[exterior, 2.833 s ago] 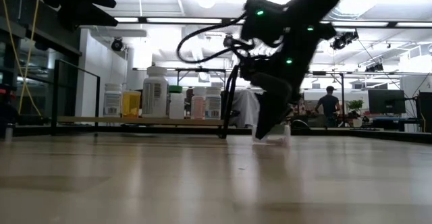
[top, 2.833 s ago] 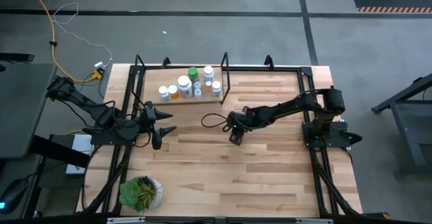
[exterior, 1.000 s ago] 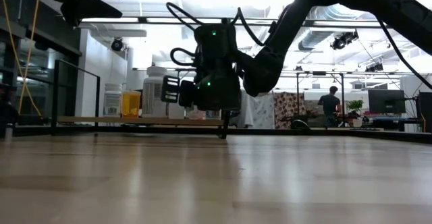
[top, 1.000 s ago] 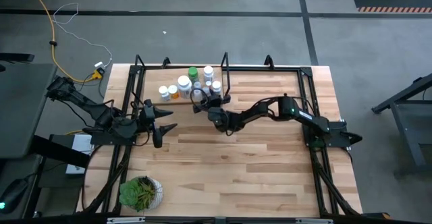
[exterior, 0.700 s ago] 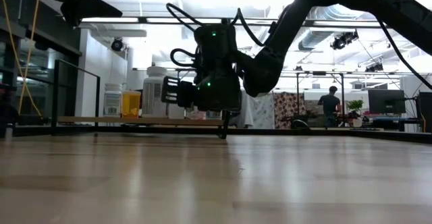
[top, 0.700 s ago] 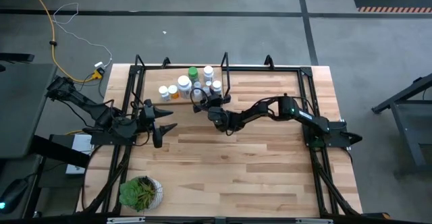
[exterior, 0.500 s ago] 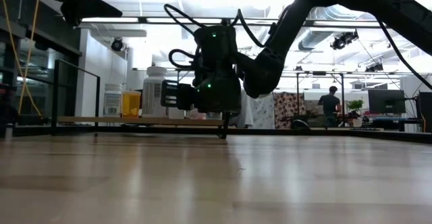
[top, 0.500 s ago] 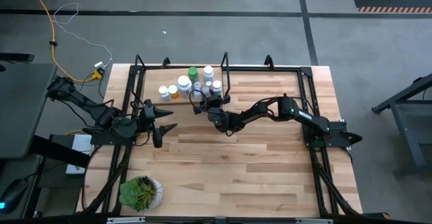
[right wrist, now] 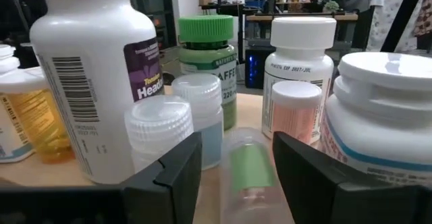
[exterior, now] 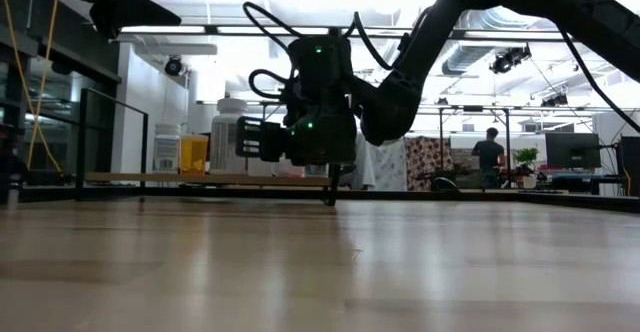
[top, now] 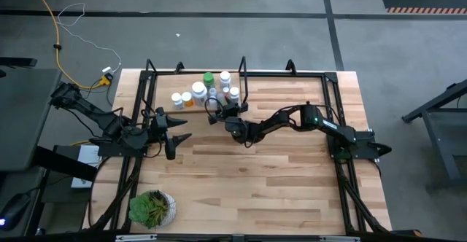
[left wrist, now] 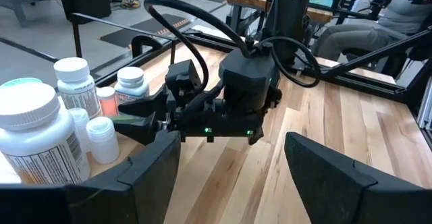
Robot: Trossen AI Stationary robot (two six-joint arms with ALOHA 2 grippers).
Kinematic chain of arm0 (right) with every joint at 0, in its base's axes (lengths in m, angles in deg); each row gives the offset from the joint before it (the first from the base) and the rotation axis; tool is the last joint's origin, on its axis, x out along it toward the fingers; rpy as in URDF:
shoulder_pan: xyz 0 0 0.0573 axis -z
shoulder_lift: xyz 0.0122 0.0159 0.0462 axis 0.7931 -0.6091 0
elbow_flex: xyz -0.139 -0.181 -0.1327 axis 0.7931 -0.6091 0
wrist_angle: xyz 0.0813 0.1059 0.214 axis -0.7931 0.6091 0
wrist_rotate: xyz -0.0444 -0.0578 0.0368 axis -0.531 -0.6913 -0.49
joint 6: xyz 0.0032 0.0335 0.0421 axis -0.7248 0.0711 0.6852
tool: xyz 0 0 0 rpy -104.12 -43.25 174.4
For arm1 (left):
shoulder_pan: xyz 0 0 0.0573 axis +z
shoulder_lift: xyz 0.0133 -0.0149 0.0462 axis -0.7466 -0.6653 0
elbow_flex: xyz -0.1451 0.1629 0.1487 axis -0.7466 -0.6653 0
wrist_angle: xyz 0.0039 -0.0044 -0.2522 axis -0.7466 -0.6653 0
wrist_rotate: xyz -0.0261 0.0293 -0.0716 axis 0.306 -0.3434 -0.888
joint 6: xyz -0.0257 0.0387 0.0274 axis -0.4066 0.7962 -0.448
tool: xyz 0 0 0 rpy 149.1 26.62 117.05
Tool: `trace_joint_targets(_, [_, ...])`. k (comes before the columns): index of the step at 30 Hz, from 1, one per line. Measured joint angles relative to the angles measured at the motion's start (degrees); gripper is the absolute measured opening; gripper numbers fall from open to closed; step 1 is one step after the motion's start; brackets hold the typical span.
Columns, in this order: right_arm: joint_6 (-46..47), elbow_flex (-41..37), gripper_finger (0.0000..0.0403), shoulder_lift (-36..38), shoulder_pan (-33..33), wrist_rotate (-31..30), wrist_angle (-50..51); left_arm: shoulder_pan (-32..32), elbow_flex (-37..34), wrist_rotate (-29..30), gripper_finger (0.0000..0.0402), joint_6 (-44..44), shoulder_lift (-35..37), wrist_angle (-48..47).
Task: Pick and place medicine bottles onto shelf by color
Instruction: Adjust the small green pill bottle on the shelf
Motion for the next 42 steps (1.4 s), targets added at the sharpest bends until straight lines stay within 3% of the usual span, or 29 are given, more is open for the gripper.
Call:
trace_joint_targets(17, [-1.1, 0.0, 0.0169, 0.0, -0.2, 1.3, 1.7, 0.0, 0.0, 0.0, 0.0257, 0.0, 0.0, 0.0])
trace_joint_targets(31, [1.9, 0.1, 0.012, 0.2, 0.2, 3.0, 4.9, 0.0, 0.0, 0.0, 0.0257, 0.0, 0.0, 0.0])
trace_joint_targets(42, [-1.4, 0.2, 0.0067, 0.3, -1.1, 2.8, 2.7, 0.0, 0.0, 0.0, 0.0257, 0.0, 0.0, 0.0])
